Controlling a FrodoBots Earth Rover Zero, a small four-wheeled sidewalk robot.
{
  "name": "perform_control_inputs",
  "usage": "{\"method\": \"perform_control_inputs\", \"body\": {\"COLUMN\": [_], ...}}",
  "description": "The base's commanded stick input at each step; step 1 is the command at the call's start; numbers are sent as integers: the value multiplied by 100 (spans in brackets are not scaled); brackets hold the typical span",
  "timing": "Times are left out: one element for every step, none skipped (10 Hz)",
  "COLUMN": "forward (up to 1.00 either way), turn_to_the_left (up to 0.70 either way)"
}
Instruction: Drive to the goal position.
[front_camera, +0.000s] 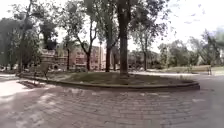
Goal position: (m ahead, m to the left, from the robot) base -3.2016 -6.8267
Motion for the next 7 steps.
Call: {"method": "perform_control_inputs", "body": {"forward": [0,0,0,0,0,0,0], "turn_to_the_left": [-85,-85,-85,-85,-85,-85,-85]}}
